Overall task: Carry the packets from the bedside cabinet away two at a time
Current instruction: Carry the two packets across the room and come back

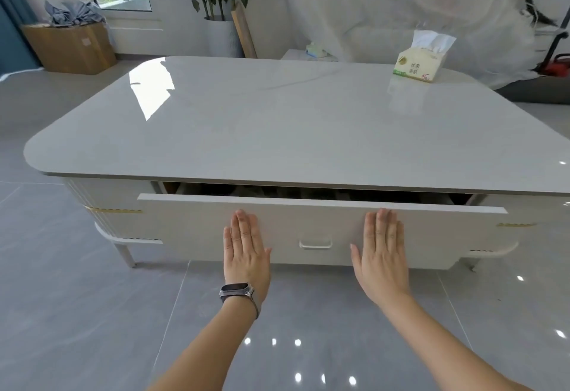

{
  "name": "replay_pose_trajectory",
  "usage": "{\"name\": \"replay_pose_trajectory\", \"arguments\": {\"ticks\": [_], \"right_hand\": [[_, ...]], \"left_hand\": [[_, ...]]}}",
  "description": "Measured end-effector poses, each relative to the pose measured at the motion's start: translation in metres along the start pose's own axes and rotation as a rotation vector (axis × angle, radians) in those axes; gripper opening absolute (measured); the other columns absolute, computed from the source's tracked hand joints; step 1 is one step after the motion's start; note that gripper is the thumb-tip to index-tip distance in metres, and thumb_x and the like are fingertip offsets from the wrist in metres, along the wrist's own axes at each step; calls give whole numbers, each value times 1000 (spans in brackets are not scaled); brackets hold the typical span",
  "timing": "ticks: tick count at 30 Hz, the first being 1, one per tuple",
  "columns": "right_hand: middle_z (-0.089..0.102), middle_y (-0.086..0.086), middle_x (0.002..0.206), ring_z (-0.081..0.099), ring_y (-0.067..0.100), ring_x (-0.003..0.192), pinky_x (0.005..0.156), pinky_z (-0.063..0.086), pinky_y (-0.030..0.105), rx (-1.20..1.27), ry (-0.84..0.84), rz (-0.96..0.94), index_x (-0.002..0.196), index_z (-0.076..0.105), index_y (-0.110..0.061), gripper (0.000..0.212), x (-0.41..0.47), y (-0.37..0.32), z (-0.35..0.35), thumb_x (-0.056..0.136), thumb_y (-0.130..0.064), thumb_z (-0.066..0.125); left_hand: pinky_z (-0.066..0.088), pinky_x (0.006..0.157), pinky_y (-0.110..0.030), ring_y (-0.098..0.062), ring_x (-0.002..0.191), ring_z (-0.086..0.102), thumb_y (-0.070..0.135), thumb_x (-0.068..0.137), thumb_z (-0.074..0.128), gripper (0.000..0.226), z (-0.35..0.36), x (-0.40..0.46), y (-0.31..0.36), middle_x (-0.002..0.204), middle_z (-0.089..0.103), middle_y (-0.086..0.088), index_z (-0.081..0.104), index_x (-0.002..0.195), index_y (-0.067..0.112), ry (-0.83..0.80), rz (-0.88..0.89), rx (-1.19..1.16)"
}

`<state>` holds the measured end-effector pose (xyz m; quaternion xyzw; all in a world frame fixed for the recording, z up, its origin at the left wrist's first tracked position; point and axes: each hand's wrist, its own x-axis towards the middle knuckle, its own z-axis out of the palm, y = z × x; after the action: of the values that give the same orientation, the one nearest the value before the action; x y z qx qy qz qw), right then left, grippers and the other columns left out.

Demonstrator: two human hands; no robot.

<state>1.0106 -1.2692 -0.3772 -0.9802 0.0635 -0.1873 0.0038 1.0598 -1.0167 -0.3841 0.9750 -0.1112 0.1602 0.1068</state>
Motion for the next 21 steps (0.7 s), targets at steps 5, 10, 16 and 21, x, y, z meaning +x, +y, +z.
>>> {"name": "replay_pose_trajectory", "arguments": {"ticks": [5,10,16,21], "right_hand": [[17,23,155,24,42,141,112,23,54,-76,-166,-4,149,15,2,81,23,1,3,87,-34,53],[13,21,159,17,39,146,116,18,55,-208,-307,14,150,17,-1,108,30,2,-4,63,-15,79],[17,10,160,7,32,149,114,26,44,-213,-995,-79,150,32,-18,58,65,-41,-78,96,-31,48],[63,9,119,61,31,109,81,48,31,-127,-890,-260,114,65,-18,30,128,-92,-179,93,-26,45]], "left_hand": [[-13,118,-48,-29,151,1,30,90,58,99,9,21,1,154,-36,-9,-18,150,8,-196,-47,128],[-3,120,-52,-26,149,-15,24,95,42,87,-4,30,12,152,-39,-9,-27,148,14,-416,-118,174],[38,99,-39,-30,125,50,28,95,42,32,-77,64,42,137,53,-10,59,122,20,-709,-52,111],[43,69,-27,-28,98,65,29,95,41,32,-186,113,10,110,68,-3,65,114,21,-706,37,39]]}}
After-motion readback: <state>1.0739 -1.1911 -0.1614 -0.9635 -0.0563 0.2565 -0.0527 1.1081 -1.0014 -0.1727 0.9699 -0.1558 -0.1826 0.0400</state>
